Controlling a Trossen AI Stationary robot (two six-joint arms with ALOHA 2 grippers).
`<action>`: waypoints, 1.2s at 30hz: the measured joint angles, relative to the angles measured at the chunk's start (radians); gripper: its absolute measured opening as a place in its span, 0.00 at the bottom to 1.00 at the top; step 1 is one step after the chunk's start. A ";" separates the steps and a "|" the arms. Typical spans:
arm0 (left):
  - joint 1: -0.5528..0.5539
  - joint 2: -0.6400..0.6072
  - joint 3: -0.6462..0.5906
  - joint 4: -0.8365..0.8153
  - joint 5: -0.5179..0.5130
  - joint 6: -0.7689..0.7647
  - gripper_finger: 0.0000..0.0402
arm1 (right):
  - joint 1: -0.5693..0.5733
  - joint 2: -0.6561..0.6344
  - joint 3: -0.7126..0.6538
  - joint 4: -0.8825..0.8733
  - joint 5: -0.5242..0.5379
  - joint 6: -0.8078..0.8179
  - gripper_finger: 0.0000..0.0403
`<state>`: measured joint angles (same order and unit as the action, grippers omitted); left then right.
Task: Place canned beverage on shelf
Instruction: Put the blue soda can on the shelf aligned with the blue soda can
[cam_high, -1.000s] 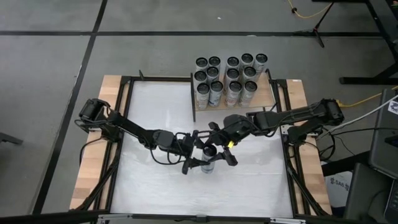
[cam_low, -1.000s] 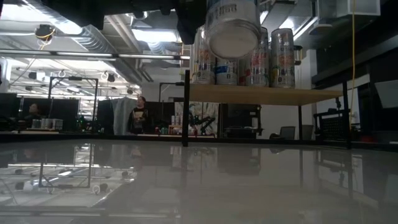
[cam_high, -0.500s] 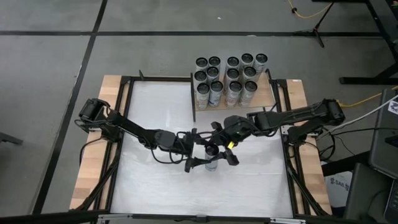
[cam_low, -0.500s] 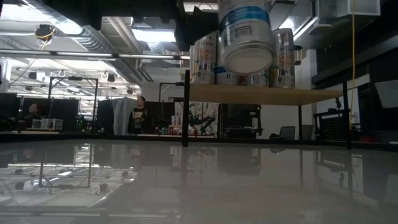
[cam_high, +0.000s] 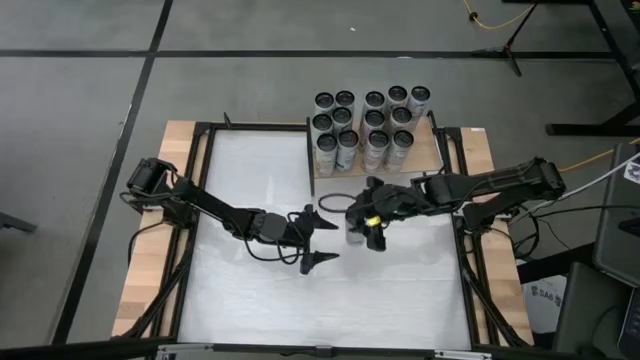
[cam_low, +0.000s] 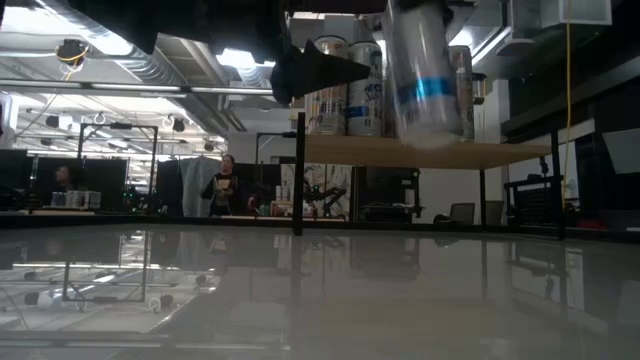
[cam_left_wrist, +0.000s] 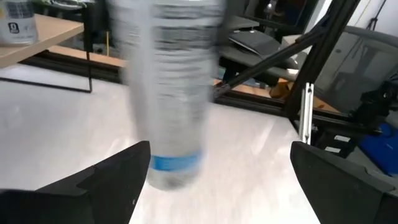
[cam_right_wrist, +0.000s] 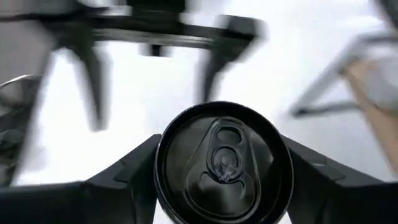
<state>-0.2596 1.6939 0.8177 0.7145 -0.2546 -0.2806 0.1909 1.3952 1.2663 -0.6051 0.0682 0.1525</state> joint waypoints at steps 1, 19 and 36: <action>0.000 0.000 0.000 -0.002 0.000 0.000 0.95 | 0.000 0.000 0.000 -0.016 0.046 0.036 0.61; 0.000 0.001 0.000 -0.051 0.000 -0.005 0.95 | 0.020 0.074 0.000 -0.121 0.438 0.488 0.61; -0.003 0.001 -0.001 -0.112 0.001 -0.008 0.95 | 0.085 0.271 0.000 -0.170 0.524 0.818 0.62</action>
<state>-0.2630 1.6951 0.8162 0.6027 -0.2535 -0.2881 0.2756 1.6660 1.2663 -0.7749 0.5920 0.9708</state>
